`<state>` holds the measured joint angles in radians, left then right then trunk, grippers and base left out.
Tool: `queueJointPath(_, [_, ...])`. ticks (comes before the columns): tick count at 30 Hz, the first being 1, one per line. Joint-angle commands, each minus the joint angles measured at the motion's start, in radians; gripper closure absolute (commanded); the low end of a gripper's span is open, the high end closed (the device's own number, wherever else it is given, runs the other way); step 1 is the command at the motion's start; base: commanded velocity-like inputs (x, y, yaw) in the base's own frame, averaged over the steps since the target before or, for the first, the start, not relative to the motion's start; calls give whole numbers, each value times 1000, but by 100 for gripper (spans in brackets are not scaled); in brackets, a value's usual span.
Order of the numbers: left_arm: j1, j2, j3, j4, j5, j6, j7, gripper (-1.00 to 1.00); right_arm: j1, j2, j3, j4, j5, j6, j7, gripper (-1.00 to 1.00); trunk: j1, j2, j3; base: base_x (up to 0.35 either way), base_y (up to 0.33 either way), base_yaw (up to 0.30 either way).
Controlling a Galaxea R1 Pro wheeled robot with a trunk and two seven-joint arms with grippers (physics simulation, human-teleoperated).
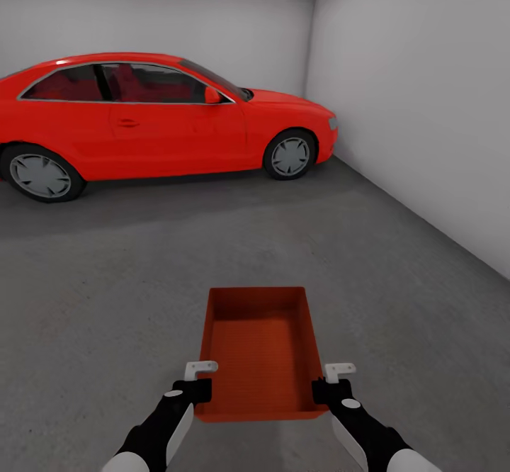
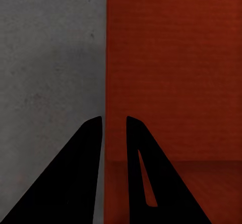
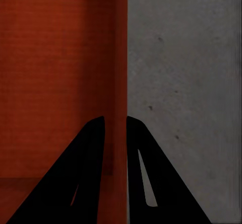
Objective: Move the two storage containers from the living room to the garage. In the garage, place one container on the floor and stack the other container on top of it (either order is fine).
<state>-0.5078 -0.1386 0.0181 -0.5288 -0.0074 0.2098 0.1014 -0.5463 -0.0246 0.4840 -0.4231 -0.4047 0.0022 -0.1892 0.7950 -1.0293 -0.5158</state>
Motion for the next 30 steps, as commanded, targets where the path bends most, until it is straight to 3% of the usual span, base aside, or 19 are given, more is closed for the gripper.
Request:
queueJointPath(1, [0,1,3,-6,-13,-15,8,100,-1,-21,-16,34,-17,-1,-8,100,0,-1,-1,0,0,-281])
queueJointPath(30, [0,1,4,-6,-12,-15,8,100,-1,-20,-16,33,-17,0,-9,100,0,-1,-1,0,0,-281])
